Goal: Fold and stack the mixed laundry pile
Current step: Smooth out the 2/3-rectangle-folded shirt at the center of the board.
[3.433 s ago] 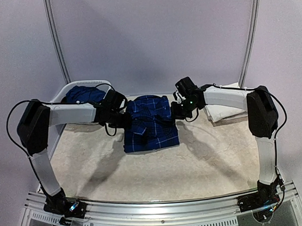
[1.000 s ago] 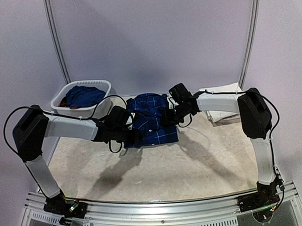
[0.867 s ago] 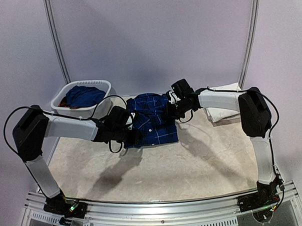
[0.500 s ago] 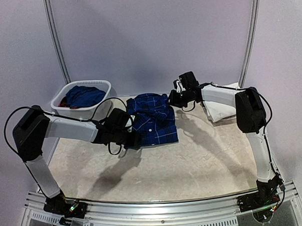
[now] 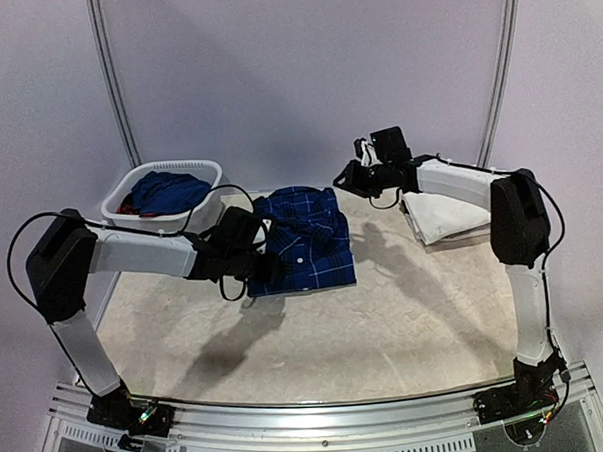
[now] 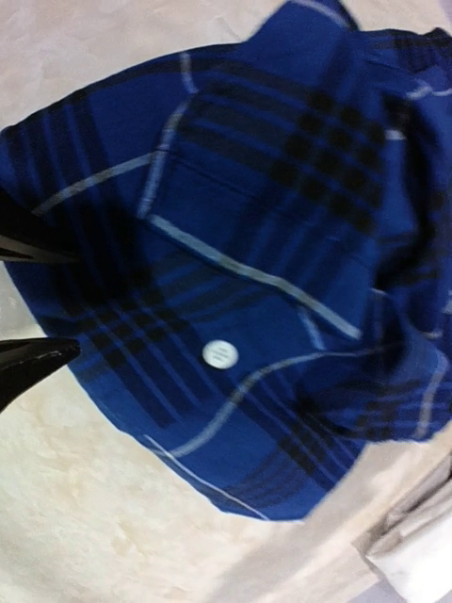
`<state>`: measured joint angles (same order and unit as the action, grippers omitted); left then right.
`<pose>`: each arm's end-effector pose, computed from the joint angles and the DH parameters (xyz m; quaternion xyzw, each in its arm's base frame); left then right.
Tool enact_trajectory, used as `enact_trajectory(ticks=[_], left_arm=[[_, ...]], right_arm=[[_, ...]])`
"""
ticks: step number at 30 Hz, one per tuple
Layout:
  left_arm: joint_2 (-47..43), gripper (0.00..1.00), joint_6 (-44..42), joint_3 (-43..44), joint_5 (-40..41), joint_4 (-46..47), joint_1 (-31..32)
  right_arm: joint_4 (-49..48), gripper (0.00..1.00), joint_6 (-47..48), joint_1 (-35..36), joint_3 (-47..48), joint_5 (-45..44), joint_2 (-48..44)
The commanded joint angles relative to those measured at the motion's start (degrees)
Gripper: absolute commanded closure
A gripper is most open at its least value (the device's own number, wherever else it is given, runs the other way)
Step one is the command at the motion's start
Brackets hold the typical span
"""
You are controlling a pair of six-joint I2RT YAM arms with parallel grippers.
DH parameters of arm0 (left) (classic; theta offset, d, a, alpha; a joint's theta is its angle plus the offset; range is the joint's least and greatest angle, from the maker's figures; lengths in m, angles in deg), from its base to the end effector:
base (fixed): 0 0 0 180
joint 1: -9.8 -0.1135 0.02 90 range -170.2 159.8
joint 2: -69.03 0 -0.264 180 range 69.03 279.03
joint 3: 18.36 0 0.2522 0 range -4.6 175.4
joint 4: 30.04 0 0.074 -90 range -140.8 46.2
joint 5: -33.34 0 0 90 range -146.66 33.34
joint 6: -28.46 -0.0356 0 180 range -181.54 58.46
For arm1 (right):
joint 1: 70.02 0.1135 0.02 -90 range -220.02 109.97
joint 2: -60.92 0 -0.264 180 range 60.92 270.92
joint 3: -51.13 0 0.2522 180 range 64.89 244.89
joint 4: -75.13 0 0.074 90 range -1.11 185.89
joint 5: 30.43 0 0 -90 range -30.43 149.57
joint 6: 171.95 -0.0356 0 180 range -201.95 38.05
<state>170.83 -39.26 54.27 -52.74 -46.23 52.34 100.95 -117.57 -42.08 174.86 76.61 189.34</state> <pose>0.2751 -0.2491 0.1711 0.1498 0.9124 -0.1767 0.3374 0.4620 0.2568 0.2449 -0.0158 0.8617 0.3678 0.3494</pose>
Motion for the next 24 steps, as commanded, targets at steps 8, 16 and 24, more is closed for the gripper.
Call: enact_trajectory(ticks=[8,16,24], left_arm=[[10.03,0.72,-3.36,12.14,1.97,-1.42,-3.69],[15.82,0.72,-6.22,20.08,3.14,-4.36,-5.39],[23.90,0.72,-10.54,33.29,3.77,-7.27,-7.35]], right_arm=[[-8.22,0.74,1.88,6.28,-31.24,-2.77,-23.88],[-9.55,0.74,0.72,6.82,-42.18,-3.34,-34.07],[-8.22,0.74,0.84,7.30,-47.21,-4.53,-40.97]])
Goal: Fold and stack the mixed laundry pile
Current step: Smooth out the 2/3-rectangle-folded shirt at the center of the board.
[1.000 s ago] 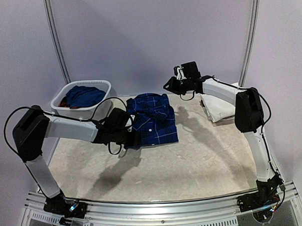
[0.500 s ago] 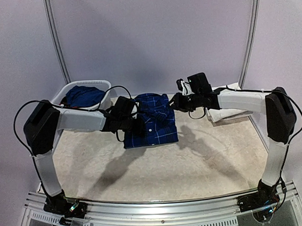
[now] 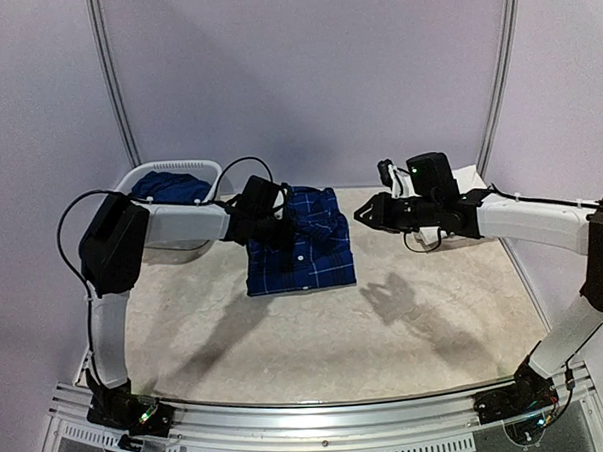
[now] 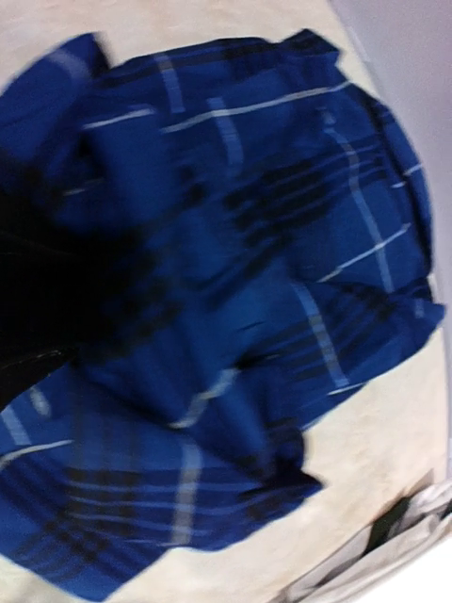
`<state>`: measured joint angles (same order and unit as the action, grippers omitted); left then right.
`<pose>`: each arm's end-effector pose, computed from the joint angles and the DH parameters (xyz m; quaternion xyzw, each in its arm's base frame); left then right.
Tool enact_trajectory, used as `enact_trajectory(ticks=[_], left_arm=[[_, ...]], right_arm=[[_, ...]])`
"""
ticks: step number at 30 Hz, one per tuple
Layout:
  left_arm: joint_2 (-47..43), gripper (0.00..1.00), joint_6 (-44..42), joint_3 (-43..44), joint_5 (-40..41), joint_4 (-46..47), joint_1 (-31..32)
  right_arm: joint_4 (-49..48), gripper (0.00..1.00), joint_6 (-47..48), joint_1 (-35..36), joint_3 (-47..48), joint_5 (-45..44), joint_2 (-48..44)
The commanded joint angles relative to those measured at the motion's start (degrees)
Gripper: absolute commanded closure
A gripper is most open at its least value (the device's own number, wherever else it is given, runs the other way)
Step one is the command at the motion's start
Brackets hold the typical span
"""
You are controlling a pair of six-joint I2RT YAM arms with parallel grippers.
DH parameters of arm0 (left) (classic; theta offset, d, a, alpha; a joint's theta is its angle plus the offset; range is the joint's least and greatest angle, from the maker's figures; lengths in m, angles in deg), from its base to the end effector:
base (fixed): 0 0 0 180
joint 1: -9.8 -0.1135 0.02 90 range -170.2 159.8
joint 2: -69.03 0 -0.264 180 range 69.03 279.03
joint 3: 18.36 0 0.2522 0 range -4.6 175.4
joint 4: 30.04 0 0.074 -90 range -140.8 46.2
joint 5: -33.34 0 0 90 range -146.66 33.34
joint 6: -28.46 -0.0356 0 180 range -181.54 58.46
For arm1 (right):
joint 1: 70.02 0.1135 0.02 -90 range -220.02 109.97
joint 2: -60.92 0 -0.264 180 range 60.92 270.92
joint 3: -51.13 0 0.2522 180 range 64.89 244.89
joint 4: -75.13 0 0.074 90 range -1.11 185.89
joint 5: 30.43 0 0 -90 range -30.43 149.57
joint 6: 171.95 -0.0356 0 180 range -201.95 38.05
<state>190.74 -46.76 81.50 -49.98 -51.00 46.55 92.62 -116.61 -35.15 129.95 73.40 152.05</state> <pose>0.3815 -0.2797 0.1699 0.1514 0.9025 -0.1256 0.3831 0.2953 0.2161 0.2697 -0.0620 0.8587 0.3695 0.3496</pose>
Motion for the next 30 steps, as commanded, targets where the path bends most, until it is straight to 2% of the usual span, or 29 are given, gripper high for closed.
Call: enact_trajectory(ticks=[1,5,7,10,12,18,25,30], left_arm=[[5.18,0.72,-3.27,8.05,1.37,-3.03,-1.78],[10.68,0.71,-5.47,17.28,2.10,-5.05,-3.41],[14.11,0.71,-5.90,24.57,2.08,-8.39,-4.67],[13.04,0.71,-6.34,29.44,2.25,-12.02,-5.16],[8.52,0.65,-6.87,26.69,3.02,-10.73,-5.03],[-6.19,0.58,-4.94,12.85,3.61,-9.08,-4.94],[-20.00,0.59,0.61,-7.91,-0.08,-6.79,-4.19],[-25.27,0.58,2.20,-18.60,2.07,-4.76,0.12]], right_arm=[[0.28,0.74,-0.10,0.44,-2.71,-1.53,-4.21],[1.35,0.74,0.24,0.59,-3.61,-1.95,-5.84],[2.06,0.74,0.61,0.89,-3.38,-1.79,-5.81],[4.18,0.73,1.58,1.79,-1.65,-2.11,-4.31],[5.91,0.74,2.42,2.76,0.18,-2.75,-1.94],[7.71,0.74,3.93,7.48,11.08,-0.67,9.26],[7.09,0.79,5.80,9.12,23.71,7.43,24.10],[10.28,0.82,7.52,9.08,32.93,11.99,34.64]])
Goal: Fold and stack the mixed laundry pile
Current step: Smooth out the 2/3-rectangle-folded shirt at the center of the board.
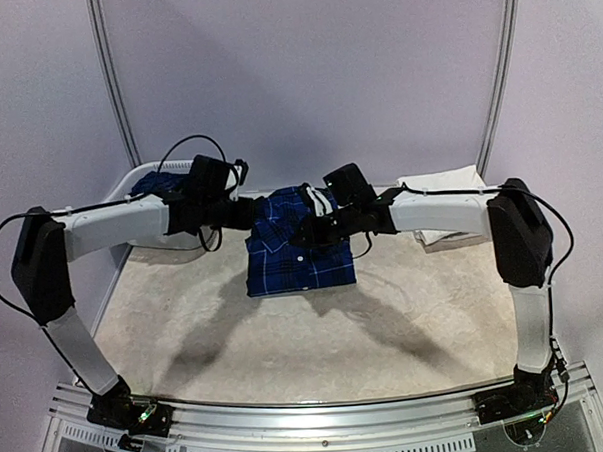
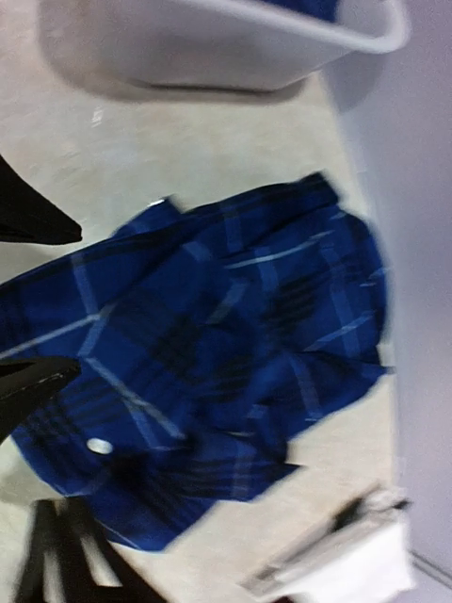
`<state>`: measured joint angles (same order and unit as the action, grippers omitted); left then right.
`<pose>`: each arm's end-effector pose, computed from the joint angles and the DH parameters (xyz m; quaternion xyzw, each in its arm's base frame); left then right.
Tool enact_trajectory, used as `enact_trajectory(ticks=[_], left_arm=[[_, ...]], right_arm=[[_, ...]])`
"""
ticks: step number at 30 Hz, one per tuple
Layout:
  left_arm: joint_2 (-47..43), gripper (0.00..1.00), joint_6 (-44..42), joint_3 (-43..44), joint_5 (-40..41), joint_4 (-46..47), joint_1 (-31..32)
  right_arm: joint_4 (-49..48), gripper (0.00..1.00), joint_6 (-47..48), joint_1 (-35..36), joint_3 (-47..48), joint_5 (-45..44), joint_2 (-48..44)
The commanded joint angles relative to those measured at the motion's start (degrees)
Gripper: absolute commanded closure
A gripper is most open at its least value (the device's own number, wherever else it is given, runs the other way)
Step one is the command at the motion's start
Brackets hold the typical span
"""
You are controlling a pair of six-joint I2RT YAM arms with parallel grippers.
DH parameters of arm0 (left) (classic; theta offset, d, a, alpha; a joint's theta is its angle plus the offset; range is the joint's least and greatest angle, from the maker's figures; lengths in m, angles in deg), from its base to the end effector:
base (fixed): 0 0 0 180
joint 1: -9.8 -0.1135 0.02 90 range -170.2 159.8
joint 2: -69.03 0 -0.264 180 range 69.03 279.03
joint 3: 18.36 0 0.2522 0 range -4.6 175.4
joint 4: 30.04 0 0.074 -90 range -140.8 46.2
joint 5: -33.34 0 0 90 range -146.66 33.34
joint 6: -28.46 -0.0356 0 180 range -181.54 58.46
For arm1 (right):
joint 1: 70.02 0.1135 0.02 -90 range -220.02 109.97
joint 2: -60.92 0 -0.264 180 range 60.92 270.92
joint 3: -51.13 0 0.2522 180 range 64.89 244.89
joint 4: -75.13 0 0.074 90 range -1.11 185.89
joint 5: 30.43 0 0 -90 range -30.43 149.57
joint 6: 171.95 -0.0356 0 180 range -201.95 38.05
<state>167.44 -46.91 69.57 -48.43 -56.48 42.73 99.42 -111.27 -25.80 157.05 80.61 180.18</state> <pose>0.3334 -0.2099 0.2632 0.1102 0.8861 -0.1210 0.4337 0.3346 0.3435 0.2202 -0.1943 0.8644 0.3910 0.2495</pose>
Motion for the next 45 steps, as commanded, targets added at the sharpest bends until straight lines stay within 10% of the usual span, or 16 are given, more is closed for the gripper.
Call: enact_trajectory(ticks=[1,31,45], left_arm=[[-2.56,0.58,2.65,-7.94,0.79,1.31,4.55],[15.22,0.66,6.24,-15.66,-9.09,17.01,6.65],[11.94,0.60,5.01,-16.42,-5.83,14.85,7.58]], right_arm=[[4.09,0.83,2.99,-0.34,7.20,4.69,8.20],[-1.31,0.83,-8.03,-13.55,43.60,10.76,41.06],[-3.89,0.80,-6.27,-13.82,44.60,7.64,29.29]])
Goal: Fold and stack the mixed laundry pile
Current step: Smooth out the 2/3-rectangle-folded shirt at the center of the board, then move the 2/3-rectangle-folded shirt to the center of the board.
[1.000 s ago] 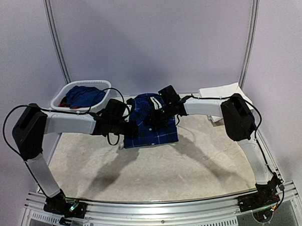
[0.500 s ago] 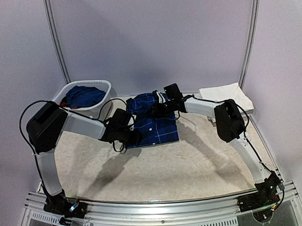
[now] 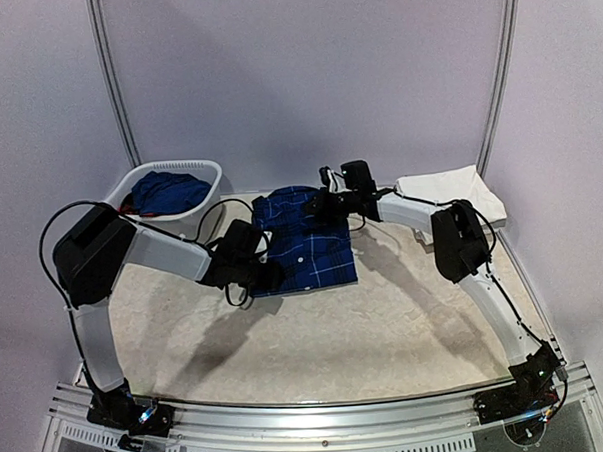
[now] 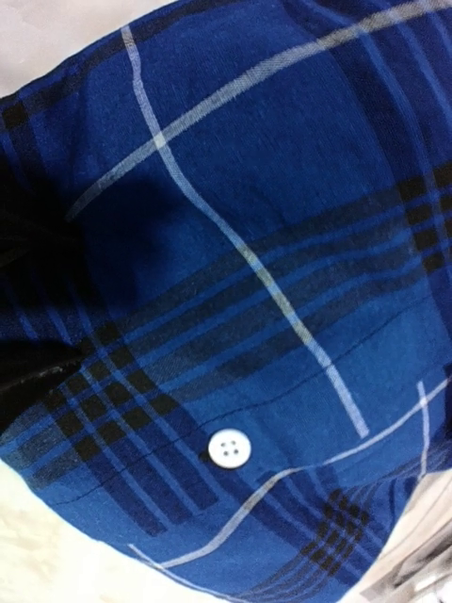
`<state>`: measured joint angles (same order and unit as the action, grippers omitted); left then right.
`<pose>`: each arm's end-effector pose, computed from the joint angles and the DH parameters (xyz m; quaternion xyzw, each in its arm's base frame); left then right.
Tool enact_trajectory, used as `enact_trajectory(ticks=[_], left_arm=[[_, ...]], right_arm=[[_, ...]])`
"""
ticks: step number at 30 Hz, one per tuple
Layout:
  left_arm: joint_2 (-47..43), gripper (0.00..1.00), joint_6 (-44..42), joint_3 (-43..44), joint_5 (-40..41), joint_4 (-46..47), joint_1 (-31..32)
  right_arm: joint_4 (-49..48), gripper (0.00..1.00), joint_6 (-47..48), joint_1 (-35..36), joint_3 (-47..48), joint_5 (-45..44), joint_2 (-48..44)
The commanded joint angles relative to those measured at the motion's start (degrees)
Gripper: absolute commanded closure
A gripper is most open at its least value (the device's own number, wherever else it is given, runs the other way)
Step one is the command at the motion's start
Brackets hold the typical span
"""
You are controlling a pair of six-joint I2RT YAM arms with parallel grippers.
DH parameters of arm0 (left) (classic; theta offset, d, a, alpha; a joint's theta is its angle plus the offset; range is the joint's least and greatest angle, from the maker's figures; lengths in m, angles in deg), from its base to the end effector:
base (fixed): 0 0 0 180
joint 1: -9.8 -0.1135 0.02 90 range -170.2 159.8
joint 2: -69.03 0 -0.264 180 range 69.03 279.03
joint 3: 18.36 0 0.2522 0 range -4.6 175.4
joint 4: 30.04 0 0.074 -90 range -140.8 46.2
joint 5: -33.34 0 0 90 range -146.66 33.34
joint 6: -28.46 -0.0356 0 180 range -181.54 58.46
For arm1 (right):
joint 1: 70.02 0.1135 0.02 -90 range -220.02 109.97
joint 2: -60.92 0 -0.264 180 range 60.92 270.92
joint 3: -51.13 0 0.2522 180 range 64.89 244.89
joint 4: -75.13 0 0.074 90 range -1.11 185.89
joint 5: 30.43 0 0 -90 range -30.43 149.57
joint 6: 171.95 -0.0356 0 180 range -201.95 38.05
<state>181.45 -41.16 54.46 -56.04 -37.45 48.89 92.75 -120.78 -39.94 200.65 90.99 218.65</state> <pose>0.3027 -0.2454 0.1166 0.1493 0.9184 -0.1774 0.3207 0.5167 0.3207 0.1321 -0.0812 0.8242 0.4785 0.2918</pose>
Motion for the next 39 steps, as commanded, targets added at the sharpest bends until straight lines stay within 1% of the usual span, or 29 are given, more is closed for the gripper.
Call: enact_trajectory(ticks=[1,2,3,5,6,8,10,11,13,14,16,17,18,19,23,29,31,32,36,39], left_arm=[[-3.18,0.56,-1.37,-1.08,2.86,-5.08,1.57],[-4.31,0.53,-2.16,-0.69,3.92,-5.97,1.79],[-5.62,0.46,-3.10,-0.26,5.22,-7.93,2.04],[-8.06,0.27,-5.55,0.00,8.44,-9.12,2.85],[-9.12,0.18,-6.62,0.04,10.62,-9.28,3.32],[-10.69,0.06,-9.07,0.56,14.57,-10.13,4.09],[-11.95,0.01,-12.68,0.76,18.01,-10.21,5.52],[-12.61,0.00,-15.32,0.55,19.92,-9.68,6.73],[-13.56,0.01,-24.69,-0.29,23.55,-7.46,9.78],[-13.75,0.00,-28.42,-0.50,25.16,-5.13,11.37],[-13.38,0.00,-35.34,-0.09,27.25,-4.41,13.84],[-12.99,0.00,-38.09,0.65,26.81,-5.71,14.74],[-12.52,0.00,-40.45,2.09,24.82,-9.83,15.34],[-12.01,0.00,-42.62,3.05,23.78,-12.04,15.91],[-9.35,0.01,-50.22,4.76,25.89,-14.00,17.77],[-2.13,0.05,-57.11,9.74,30.02,-17.35,19.26],[0.54,0.05,-58.13,11.70,30.68,-18.52,19.27],[1.50,0.05,-58.31,12.80,30.51,-19.38,19.27],[5.03,0.07,-58.52,16.72,29.46,-20.99,19.27],[8.38,0.10,-58.85,19.66,31.61,-22.20,19.27]], right_arm=[[4.43,0.80,5.11,0.32,0.09,-3.74,-11.23],[5.86,0.79,6.12,0.39,-1.59,-5.09,-12.93],[6.68,0.78,7.26,0.38,-4.04,-6.33,-16.13],[6.81,0.77,9.10,0.33,-10.63,-8.56,-21.21],[6.69,0.76,9.69,0.39,-13.93,-9.69,-23.40],[6.93,0.75,10.24,0.38,-21.89,-11.78,-29.72],[7.66,0.74,10.60,0.35,-28.03,-14.34,-34.69],[7.97,0.74,10.78,0.35,-31.03,-15.32,-37.15],[8.30,0.73,10.96,0.33,-36.91,-17.11,-41.61],[8.37,0.73,10.90,0.36,-39.46,-17.62,-43.21],[8.30,0.72,10.78,0.39,-44.60,-18.29,-46.77],[8.14,0.72,10.65,0.37,-46.88,-18.29,-49.17],[8.11,0.72,10.62,0.33,-49.21,-18.54,-50.61],[8.17,0.72,10.62,0.37,-51.27,-18.91,-52.49],[10.16,0.71,10.14,0.38,-59.49,-23.79,-60.81],[15.17,0.70,9.22,0.35,-67.03,-30.49,-69.95],[15.50,0.70,8.89,0.40,-70.00,-31.11,-73.65],[15.36,0.70,8.70,0.33,-71.37,-32.94,-75.52],[15.66,0.70,8.27,0.33,-75.75,-34.99,-82.02],[16.44,0.69,8.21,0.39,-77.67,-35.82,-85.57]])
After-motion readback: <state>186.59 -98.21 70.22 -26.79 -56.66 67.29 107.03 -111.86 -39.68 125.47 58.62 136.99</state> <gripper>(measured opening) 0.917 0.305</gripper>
